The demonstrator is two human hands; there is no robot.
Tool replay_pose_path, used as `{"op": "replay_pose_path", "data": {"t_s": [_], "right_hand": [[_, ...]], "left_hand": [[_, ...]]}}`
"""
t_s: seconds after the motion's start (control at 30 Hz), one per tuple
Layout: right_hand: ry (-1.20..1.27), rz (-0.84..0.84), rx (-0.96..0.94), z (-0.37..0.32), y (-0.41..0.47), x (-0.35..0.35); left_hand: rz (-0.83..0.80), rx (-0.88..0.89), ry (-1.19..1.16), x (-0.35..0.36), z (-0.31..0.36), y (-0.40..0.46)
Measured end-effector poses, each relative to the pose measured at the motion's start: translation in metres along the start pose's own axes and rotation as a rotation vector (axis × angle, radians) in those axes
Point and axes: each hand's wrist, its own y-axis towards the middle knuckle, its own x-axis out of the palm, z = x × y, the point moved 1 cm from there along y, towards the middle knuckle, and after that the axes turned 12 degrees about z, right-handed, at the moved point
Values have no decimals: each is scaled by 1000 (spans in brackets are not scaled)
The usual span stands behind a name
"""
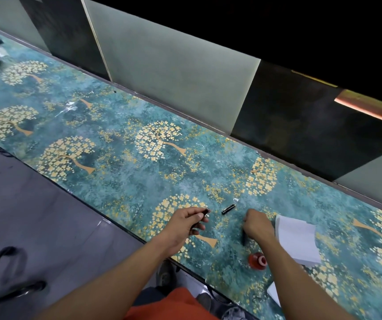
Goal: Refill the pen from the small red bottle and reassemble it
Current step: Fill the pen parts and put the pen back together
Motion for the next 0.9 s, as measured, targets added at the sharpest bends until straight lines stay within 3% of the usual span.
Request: {"op": "replay_pose_path", "data": {"t_s": [0.23, 0.33, 0.9], "right_hand": [[911, 100, 25, -34, -26, -38], [1118, 72, -1, -44, -35, -50], [1027, 154, -87, -37, -59, -48]], "left_hand": [[50, -32, 50, 8, -7, 4], [42, -46, 61, 13, -11, 3], [8, -27, 74, 23, -16, -11]]}}
